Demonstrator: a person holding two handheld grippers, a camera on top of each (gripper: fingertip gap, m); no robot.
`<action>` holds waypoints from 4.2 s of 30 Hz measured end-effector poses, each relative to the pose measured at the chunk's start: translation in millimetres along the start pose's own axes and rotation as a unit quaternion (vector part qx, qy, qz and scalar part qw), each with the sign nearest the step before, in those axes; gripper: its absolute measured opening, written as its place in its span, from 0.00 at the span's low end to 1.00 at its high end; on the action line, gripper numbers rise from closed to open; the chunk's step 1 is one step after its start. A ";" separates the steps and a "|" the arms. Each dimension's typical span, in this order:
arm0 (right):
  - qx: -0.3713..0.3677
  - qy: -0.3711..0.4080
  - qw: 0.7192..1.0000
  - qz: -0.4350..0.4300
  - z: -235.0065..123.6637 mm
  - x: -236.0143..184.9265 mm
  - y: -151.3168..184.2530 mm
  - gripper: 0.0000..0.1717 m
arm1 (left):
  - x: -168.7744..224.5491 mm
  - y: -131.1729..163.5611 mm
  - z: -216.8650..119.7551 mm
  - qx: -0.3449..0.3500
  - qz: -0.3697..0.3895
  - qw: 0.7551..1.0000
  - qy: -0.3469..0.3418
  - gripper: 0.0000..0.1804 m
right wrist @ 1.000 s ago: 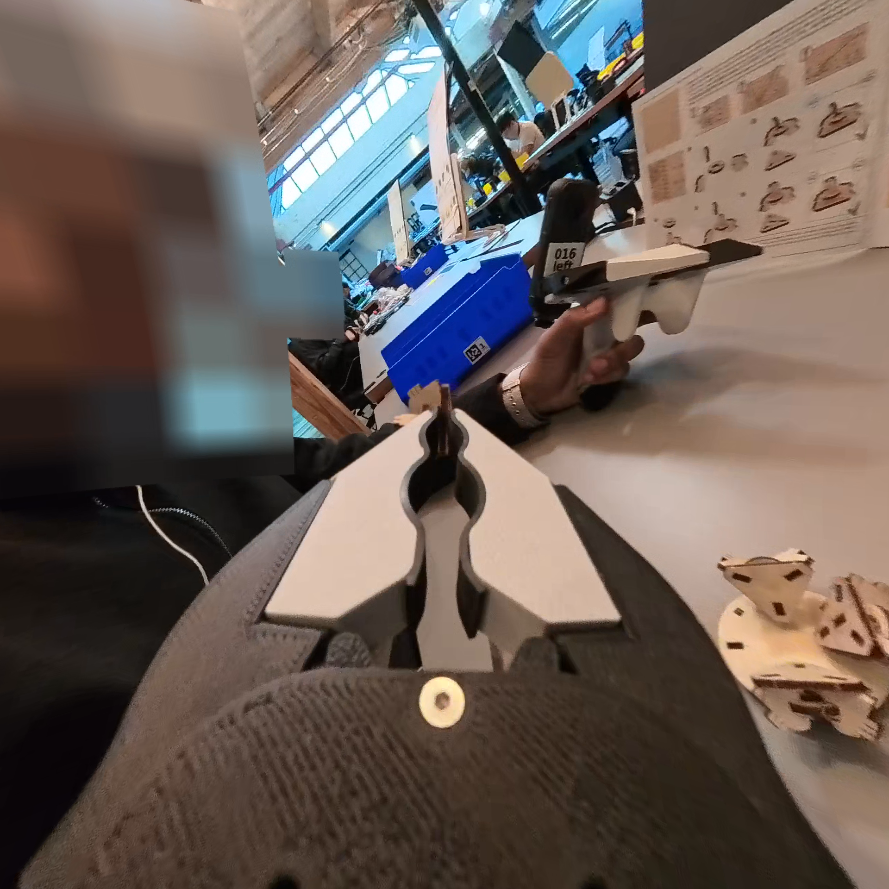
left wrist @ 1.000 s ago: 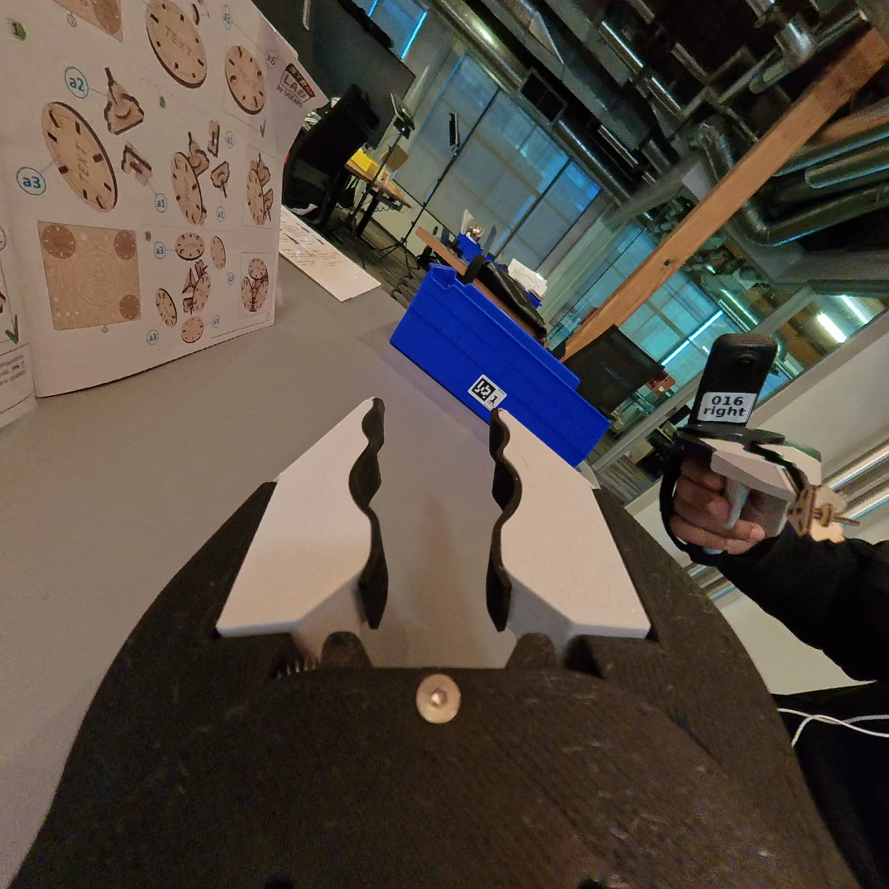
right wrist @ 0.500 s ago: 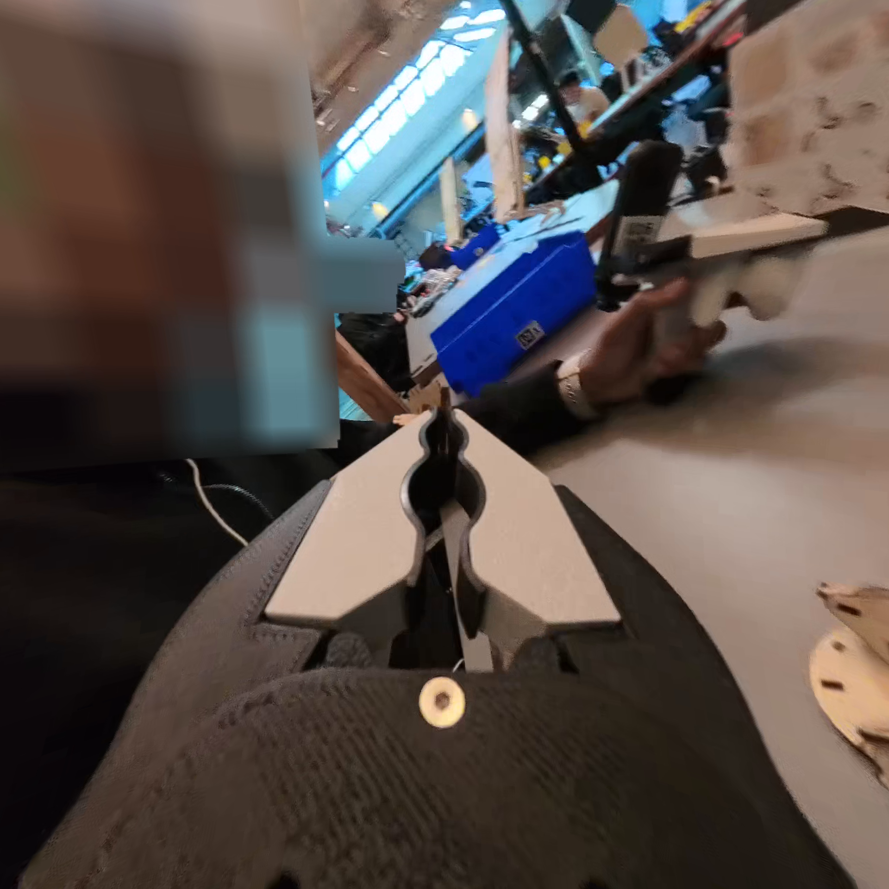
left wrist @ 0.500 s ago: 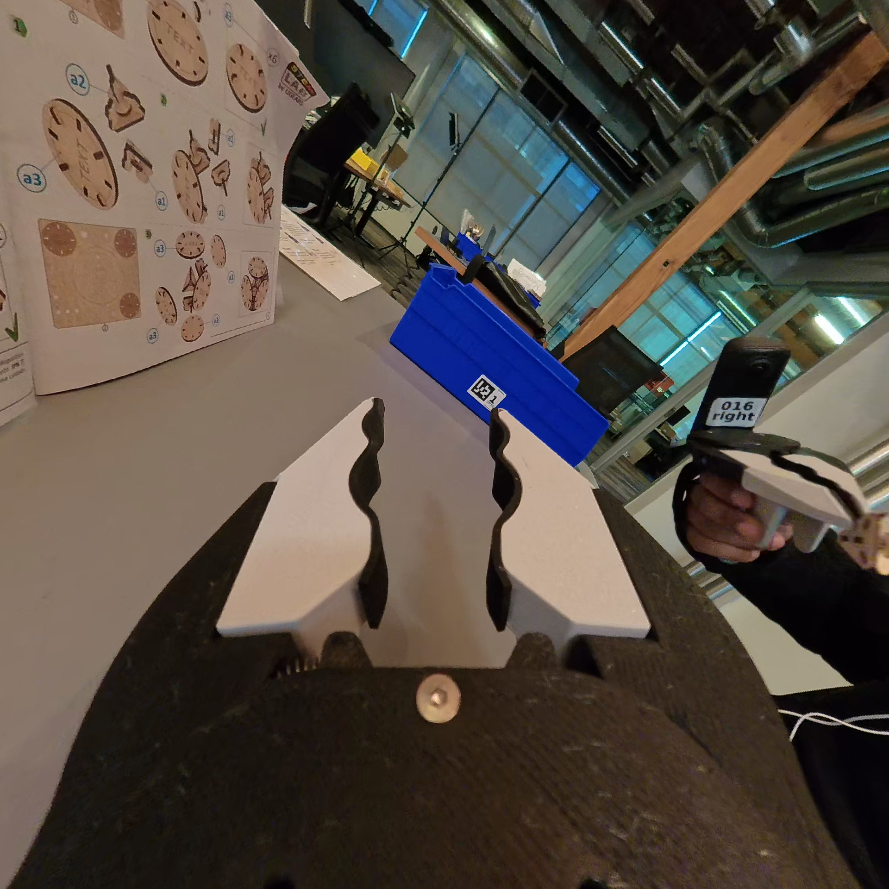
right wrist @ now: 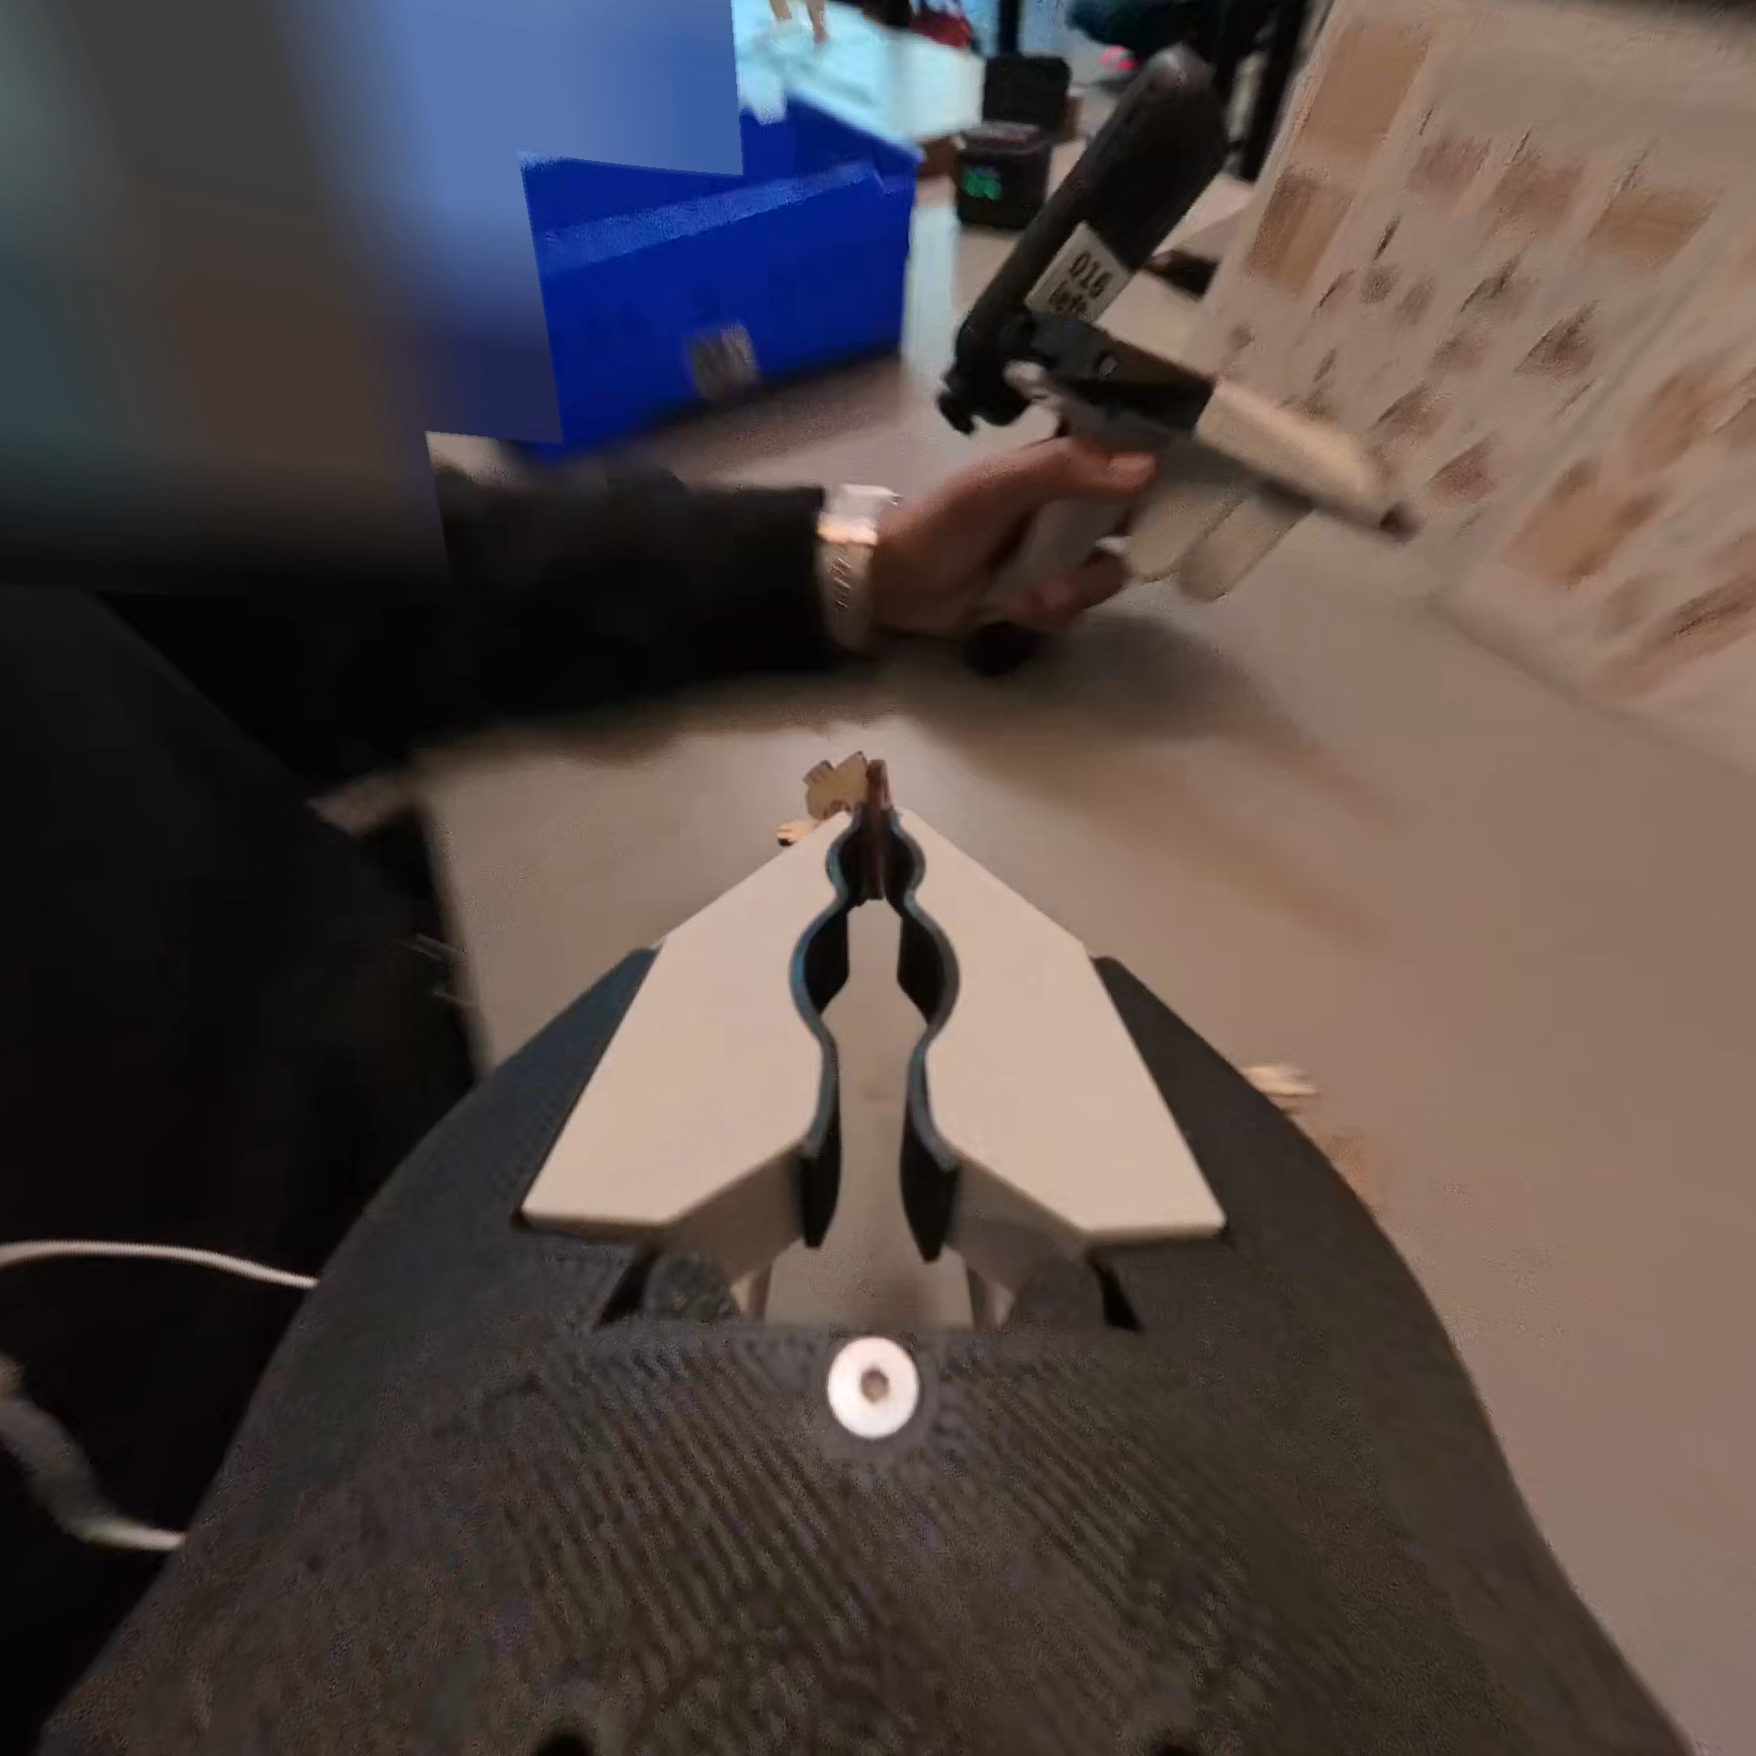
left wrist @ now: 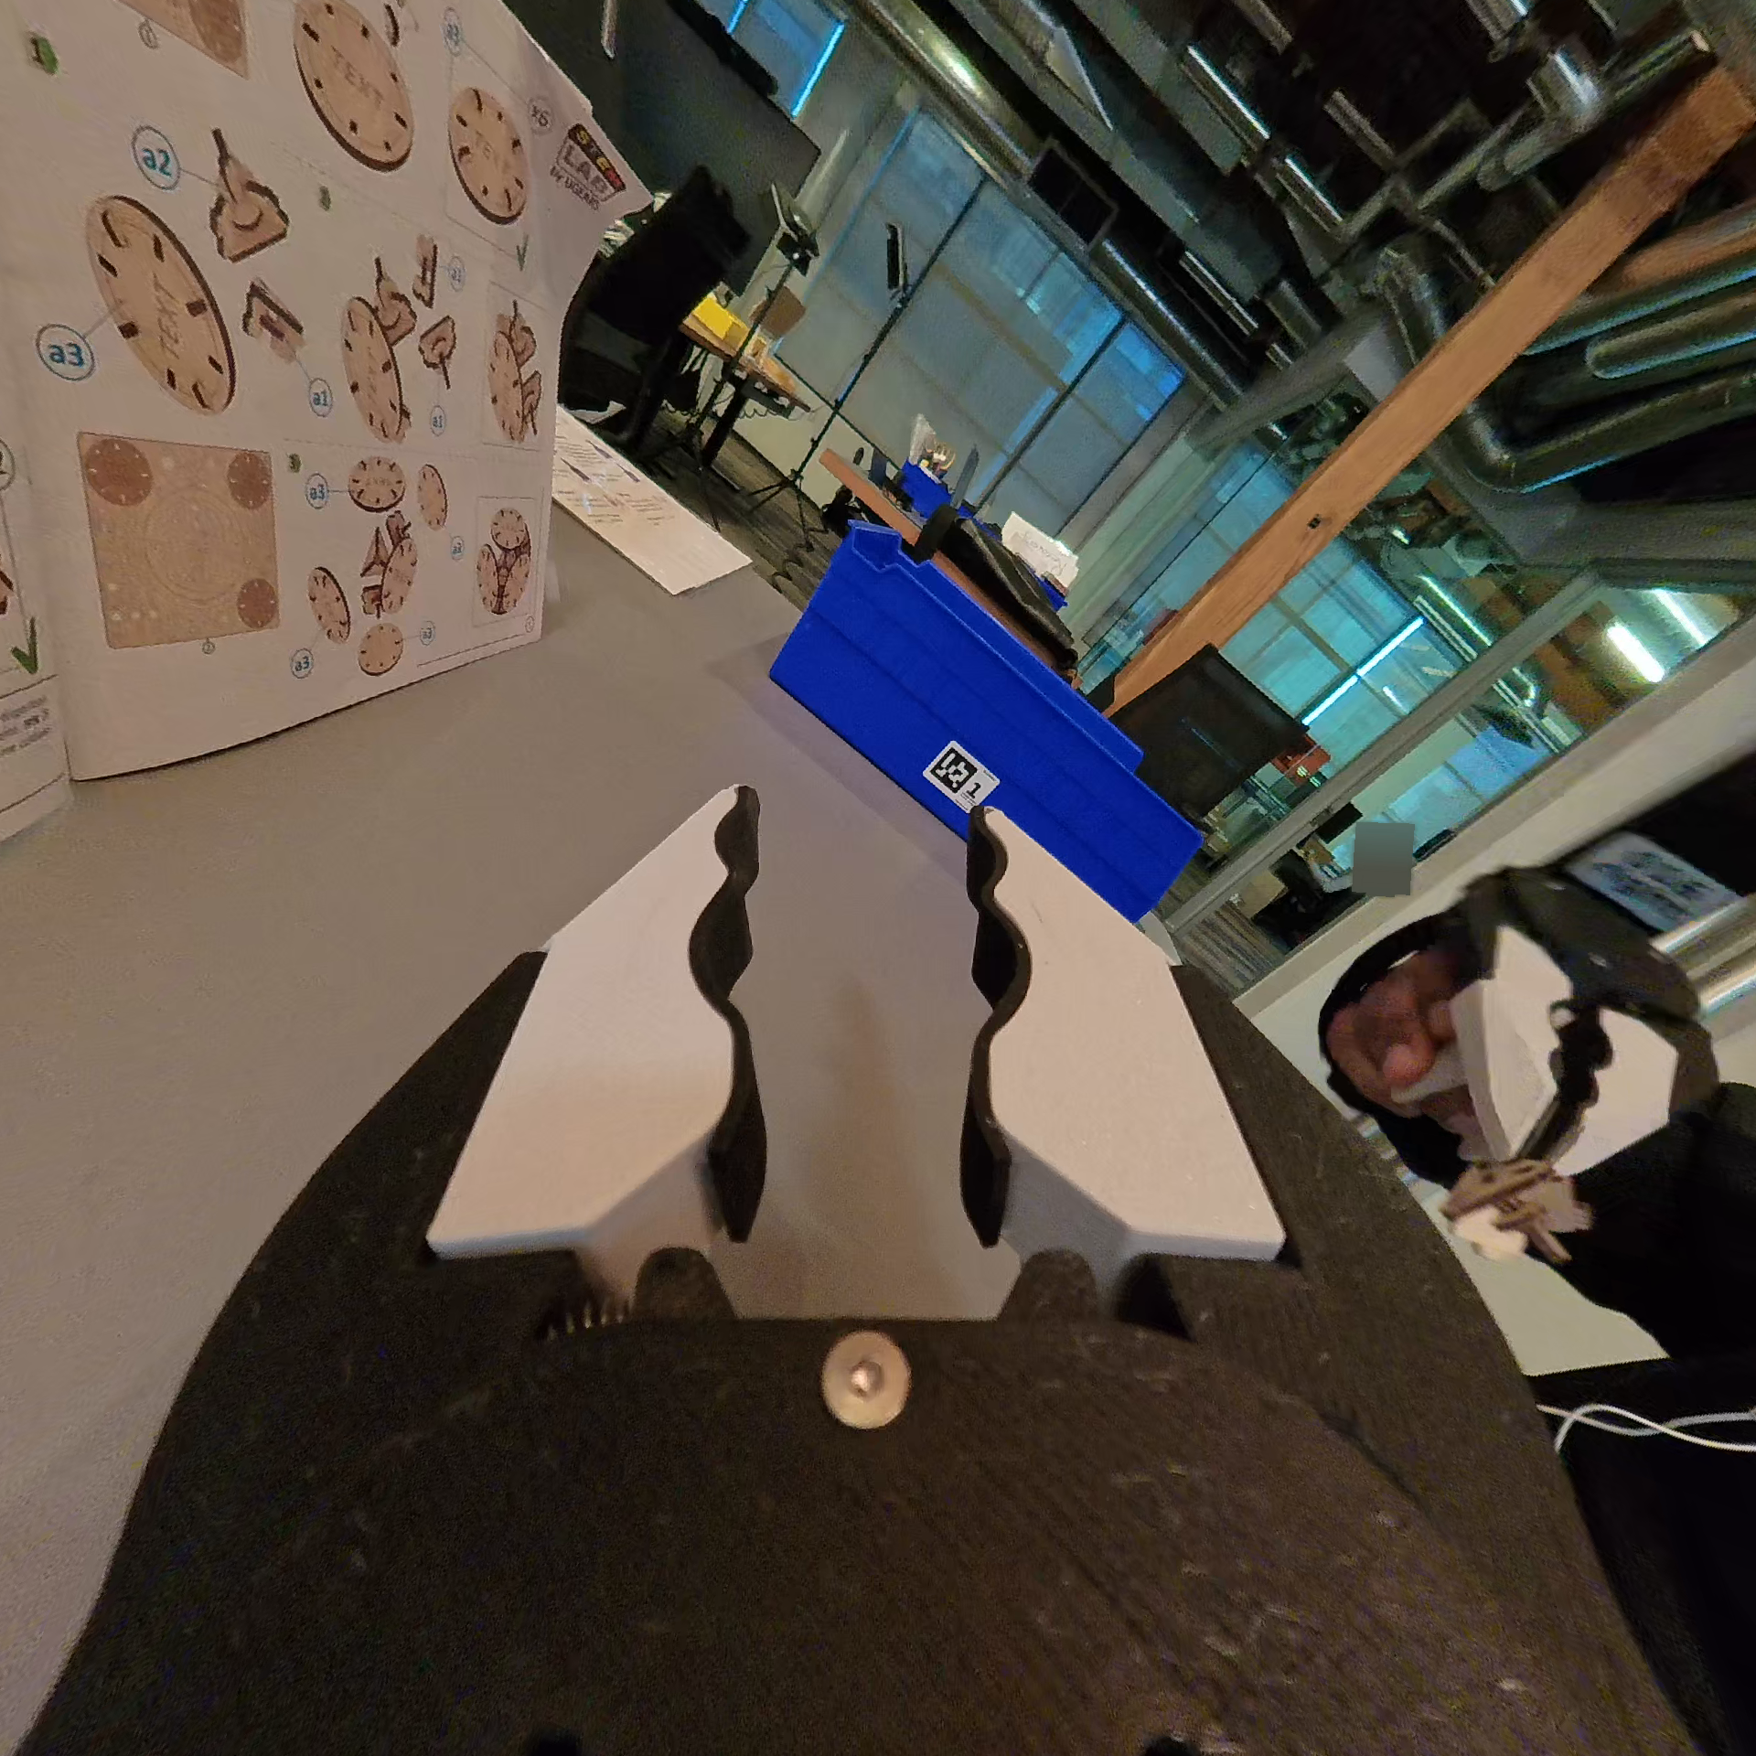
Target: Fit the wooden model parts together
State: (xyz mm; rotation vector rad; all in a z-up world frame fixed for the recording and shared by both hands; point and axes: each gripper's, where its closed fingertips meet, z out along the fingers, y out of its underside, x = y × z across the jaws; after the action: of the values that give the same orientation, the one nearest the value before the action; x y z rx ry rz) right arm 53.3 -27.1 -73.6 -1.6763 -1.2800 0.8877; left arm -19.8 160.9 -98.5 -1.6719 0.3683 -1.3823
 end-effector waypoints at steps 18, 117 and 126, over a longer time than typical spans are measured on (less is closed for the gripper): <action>-0.157 0.251 0.587 -0.753 0.9 10.9 -11.8 0.00 | -0.2 0.1 -0.2 0.000 -0.001 1.000 0.000 0.23; -0.246 0.161 0.944 -0.152 -13.4 79.7 97.6 0.00 | -0.6 2.0 1.5 -0.007 -0.005 1.000 0.001 0.23; -0.250 0.164 0.942 -0.151 -13.9 77.6 98.4 0.00 | -0.7 2.1 1.5 -0.007 -0.006 1.000 0.002 0.23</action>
State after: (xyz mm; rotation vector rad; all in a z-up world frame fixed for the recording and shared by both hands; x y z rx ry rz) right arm 121.7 32.0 -161.6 -1.8377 -1.5502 0.0864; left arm -18.0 161.0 -100.6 -1.6864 0.3721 -1.3937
